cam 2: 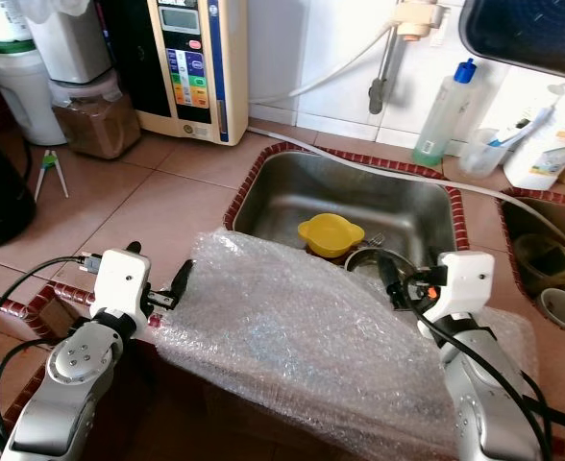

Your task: Kitchen organization

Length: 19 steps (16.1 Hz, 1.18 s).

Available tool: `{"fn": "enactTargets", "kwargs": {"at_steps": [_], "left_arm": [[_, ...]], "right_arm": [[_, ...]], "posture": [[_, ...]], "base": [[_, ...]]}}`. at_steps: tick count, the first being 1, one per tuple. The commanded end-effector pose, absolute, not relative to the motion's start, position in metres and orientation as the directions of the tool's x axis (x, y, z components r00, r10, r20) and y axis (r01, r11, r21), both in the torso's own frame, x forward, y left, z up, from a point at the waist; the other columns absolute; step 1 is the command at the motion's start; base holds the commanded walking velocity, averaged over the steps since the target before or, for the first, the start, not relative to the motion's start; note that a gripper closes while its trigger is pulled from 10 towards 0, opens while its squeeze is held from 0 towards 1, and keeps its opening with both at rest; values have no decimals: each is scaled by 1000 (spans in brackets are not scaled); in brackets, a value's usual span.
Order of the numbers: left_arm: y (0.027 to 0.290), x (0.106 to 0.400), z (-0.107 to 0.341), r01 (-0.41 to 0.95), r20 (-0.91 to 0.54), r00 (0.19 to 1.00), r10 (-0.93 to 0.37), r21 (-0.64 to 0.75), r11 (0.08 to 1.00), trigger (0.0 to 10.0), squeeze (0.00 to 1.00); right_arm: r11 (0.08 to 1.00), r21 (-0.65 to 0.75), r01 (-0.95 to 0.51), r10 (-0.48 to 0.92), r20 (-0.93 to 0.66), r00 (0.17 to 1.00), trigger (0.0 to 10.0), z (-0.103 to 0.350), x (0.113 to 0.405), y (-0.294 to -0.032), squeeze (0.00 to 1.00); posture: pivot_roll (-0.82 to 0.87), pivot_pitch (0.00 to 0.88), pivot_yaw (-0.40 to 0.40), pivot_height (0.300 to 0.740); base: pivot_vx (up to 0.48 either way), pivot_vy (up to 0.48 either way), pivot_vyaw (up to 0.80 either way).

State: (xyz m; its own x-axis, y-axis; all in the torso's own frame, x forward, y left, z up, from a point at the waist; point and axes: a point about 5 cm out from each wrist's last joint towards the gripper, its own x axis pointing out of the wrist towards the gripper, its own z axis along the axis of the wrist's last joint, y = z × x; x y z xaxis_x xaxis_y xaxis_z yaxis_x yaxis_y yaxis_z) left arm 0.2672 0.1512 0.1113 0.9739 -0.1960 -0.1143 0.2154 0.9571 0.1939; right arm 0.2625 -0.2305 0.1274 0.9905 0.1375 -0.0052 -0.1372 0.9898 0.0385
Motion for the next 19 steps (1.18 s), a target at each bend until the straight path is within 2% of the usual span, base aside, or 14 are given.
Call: {"fn": "enactTargets", "kwargs": {"at_steps": [1, 4, 6, 9, 12, 16, 19], "left_arm": [[146, 268, 113, 232, -118, 970, -214, 166, 958, 10000, 0], [148, 276, 116, 188, -133, 977, -170, 142, 972, 10000, 0], [148, 276, 115, 209, -166, 967, -191, 97, 973, 10000, 0], [143, 276, 124, 233, -102, 970, -223, 104, 967, 10000, 0], [138, 277, 129, 239, -86, 969, -233, 71, 968, 10000, 0], [145, 278, 150, 145, 35, 988, -152, 145, 979, 10000, 0], [158, 274, 149, 57, 41, 997, -65, 166, 984, 10000, 0]], "right_arm": [[989, 40, -140, 140, -2, 990, 10000, 131, 262, -227, 169], [988, 49, -146, 147, -7, 989, 10000, 130, 266, -223, 176], [987, 55, -150, 150, -3, 989, 10000, 130, 270, -220, 173], [985, 55, -163, 163, -1, 987, 10000, 132, 275, -215, 169], [984, 48, -169, 169, 8, 986, 10000, 135, 275, -214, 173], [984, 15, -180, 179, 70, 981, 10000, 147, 280, -212, 173], [981, 12, -193, 192, 56, 980, 10000, 145, 280, -210, 173]], "posture": [[-40, 33, -29, 740], [-36, 21, -35, 740], [-35, 17, -32, 740], [-48, 11, -36, 740], [-49, 6, -45, 740], [-39, 10, -50, 740], [-36, 14, -50, 740]], "base": [[0, 0, 0], [0, 0, 0], [0, 0, -800], [0, 0, -504], [0, 0, 0], [0, 0, 0], [0, 0, 0]]}}
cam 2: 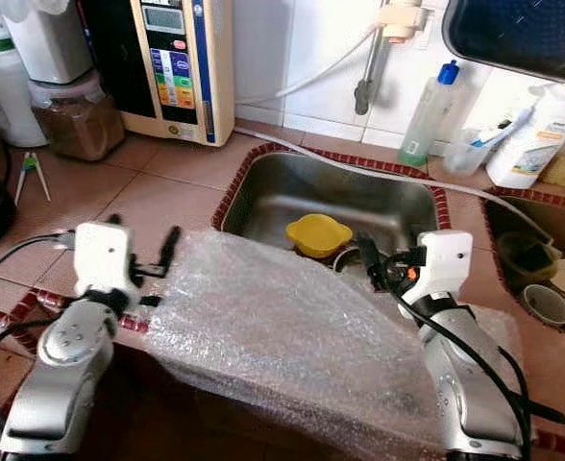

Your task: Kitchen organization

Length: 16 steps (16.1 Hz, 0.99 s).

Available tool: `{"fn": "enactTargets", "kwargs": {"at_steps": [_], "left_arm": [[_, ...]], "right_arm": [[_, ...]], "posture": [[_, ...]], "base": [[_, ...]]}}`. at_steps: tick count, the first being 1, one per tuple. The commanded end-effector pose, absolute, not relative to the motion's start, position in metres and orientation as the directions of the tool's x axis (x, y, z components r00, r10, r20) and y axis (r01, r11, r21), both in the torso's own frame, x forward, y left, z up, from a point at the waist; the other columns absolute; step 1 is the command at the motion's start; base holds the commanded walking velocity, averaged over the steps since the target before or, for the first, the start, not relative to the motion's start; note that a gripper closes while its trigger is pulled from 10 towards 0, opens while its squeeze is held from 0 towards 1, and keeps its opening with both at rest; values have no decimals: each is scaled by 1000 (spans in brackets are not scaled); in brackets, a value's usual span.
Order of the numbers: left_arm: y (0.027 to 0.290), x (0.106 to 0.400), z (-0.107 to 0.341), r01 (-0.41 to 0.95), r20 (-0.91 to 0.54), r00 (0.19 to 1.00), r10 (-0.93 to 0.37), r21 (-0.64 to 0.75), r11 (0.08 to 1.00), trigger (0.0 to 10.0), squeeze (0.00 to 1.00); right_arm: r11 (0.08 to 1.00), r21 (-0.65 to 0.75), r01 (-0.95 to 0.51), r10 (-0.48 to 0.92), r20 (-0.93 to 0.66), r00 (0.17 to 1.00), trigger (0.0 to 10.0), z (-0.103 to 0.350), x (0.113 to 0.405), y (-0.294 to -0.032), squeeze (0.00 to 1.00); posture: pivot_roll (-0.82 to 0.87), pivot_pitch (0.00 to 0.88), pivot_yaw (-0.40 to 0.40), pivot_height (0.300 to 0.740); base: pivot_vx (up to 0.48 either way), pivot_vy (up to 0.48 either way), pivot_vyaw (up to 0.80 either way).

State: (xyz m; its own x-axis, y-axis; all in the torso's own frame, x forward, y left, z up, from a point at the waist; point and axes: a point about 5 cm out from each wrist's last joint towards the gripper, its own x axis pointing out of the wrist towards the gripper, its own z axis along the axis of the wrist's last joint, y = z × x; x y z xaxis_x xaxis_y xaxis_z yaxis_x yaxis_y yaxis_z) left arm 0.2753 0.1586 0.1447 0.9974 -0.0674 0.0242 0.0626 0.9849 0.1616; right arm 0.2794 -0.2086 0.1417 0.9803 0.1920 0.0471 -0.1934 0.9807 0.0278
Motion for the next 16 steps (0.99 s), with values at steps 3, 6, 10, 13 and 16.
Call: {"fn": "enactTargets", "kwargs": {"at_steps": [3, 6, 10, 13, 16], "left_arm": [[165, 269, 169, -39, 190, 982, -3, 218, 975, 10000, 0], [159, 272, 178, -35, 232, 973, -15, 212, 977, 10000, 0], [147, 270, 165, 47, 174, 981, -83, 200, 979, 10000, 0], [144, 271, 162, 67, 156, 982, -102, 213, 975, 10000, 0], [144, 273, 162, 65, 150, 984, -98, 209, 976, 10000, 0]], "right_arm": [[983, 8, -185, 184, 55, 981, 10000, 145, 282, -214, 176], [983, 3, -181, 180, 86, 980, 10000, 153, 288, -213, 173], [982, -3, -190, 189, 93, 978, 10000, 154, 287, -209, 180], [983, 3, -185, 184, 89, 979, 10000, 152, 286, -209, 180], [982, 2, -188, 187, 91, 978, 10000, 153, 287, -208, 180]], "posture": [[-31, 15, -56, 740], [-30, 14, -61, 740], [-37, 16, -56, 740], [-36, 15, -53, 740], [-37, 13, -57, 740]], "base": [[0, 0, 0], [0, 0, 0], [0, 0, 0], [0, 0, 0], [-273, 0, 0]]}}
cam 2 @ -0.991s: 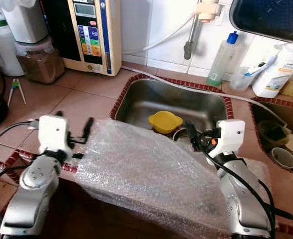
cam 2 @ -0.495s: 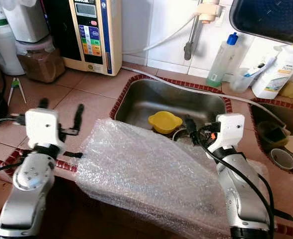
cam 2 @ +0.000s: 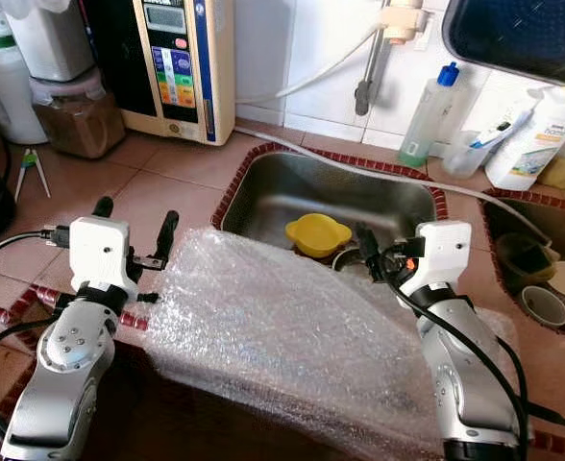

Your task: Kitchen organization

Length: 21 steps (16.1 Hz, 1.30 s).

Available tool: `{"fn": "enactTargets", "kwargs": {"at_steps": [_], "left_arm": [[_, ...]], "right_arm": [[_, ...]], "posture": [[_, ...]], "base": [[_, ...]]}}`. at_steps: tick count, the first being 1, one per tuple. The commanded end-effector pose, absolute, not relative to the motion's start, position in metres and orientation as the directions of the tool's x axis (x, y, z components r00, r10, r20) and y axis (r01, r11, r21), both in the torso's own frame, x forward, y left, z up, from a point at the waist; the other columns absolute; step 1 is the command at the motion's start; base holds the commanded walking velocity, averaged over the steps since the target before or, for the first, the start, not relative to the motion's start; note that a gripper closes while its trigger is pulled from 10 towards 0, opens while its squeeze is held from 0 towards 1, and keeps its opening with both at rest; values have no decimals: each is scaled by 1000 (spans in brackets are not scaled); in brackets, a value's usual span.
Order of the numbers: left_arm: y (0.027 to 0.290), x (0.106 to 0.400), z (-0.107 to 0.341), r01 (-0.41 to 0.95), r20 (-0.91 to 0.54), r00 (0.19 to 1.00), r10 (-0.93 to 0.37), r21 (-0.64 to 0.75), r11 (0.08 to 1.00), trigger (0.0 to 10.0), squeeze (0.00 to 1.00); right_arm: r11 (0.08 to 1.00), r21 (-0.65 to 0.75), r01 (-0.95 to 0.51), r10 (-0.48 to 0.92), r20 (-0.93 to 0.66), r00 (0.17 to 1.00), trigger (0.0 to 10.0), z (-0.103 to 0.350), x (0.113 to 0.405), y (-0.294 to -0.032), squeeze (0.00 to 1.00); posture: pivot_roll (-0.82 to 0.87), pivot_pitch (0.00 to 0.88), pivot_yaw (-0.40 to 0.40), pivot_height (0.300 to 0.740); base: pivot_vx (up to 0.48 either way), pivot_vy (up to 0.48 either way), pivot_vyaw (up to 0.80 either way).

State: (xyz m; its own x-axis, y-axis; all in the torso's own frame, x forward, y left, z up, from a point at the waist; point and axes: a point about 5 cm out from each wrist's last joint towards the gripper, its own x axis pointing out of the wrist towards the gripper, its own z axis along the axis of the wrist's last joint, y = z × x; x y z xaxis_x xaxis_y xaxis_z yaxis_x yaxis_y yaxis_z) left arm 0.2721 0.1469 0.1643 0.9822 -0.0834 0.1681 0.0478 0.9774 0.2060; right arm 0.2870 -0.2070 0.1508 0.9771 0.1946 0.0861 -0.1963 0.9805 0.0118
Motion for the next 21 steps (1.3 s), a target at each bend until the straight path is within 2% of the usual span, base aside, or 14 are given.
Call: {"fn": "enactTargets", "kwargs": {"at_steps": [1, 17, 21], "left_arm": [[143, 273, 161, 65, 149, 984, -98, 209, 976, 10000, 0], [143, 279, 156, 84, 115, 987, -108, 199, 976, 10000, 0], [144, 281, 152, 109, 82, 988, -129, 215, 970, 10000, 0]], "right_arm": [[982, 1, -188, 187, 91, 978, 10000, 153, 288, -208, 180], [986, 25, -163, 161, 88, 983, 10000, 151, 288, -210, 180], [985, 95, -147, 138, 96, 986, 10000, 148, 289, -207, 180]], "posture": [[-38, 12, -58, 740], [-46, 0, -47, 740], [-38, 0, -28, 740]], "base": [[-281, 0, 0], [-280, 0, 0], [0, 0, 0]]}}
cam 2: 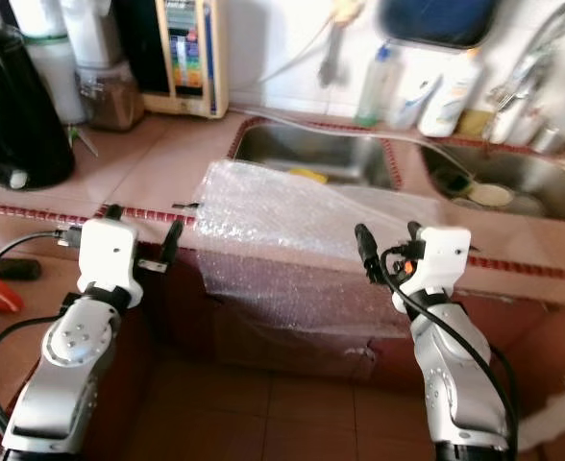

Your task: Kitchen organization

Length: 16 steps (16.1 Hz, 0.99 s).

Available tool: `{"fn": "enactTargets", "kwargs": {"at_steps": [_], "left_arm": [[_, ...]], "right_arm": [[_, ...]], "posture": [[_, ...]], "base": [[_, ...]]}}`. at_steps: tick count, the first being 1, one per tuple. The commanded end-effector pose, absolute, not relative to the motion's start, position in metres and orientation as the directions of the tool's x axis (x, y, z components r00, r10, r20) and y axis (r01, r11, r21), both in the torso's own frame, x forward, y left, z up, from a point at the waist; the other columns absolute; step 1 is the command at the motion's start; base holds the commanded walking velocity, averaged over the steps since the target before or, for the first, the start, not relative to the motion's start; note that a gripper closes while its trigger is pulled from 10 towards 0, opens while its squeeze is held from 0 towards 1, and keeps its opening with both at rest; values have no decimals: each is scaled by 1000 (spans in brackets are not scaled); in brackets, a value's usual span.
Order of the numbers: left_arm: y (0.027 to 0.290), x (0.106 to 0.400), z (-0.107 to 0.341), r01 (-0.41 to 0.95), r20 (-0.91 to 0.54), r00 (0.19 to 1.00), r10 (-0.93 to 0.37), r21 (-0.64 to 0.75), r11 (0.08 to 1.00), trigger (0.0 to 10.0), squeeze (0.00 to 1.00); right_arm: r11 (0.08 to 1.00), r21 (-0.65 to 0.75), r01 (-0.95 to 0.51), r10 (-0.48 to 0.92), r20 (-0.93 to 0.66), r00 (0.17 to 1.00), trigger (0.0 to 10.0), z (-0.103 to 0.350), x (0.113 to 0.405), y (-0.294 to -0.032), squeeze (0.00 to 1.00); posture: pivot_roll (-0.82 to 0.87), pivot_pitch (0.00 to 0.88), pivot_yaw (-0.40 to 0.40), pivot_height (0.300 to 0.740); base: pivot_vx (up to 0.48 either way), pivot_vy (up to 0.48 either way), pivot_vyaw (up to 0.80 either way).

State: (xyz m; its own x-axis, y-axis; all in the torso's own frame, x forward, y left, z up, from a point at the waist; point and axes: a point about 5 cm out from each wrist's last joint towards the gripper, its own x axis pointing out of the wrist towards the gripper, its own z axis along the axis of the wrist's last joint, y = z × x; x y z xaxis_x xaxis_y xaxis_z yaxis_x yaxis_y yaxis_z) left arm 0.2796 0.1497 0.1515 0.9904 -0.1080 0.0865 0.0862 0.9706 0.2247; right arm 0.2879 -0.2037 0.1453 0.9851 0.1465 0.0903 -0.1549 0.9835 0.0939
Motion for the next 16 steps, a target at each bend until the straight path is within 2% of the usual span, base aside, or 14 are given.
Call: {"fn": "enactTargets", "kwargs": {"at_steps": [1, 8, 13, 16], "left_arm": [[144, 283, 152, 133, 73, 986, -152, 217, 967, 10000, 0], [134, 289, 148, 217, 23, 974, -225, 188, 958, 10000, 0], [134, 290, 143, 213, 6, 976, -216, 155, 965, 10000, 0], [134, 289, 142, 194, 2, 981, -196, 136, 971, 10000, 0]], "right_arm": [[984, 107, -144, 133, 99, 986, 10000, 146, 289, -204, 180], [986, 146, -86, 72, 99, 992, 10000, 135, 283, -200, 180], [988, 132, -78, 66, 90, 994, 10000, 136, 283, -201, 176], [986, 120, -112, 103, 81, 991, 10000, 135, 286, -196, 176]], "posture": [[-35, 0, -7, 740], [-34, 0, 68, 740], [-47, 11, 32, 740], [-36, 24, 9, 740]], "base": [[0, 0, 0], [0, 0, 0], [0, 0, 0], [0, 0, -800]]}}
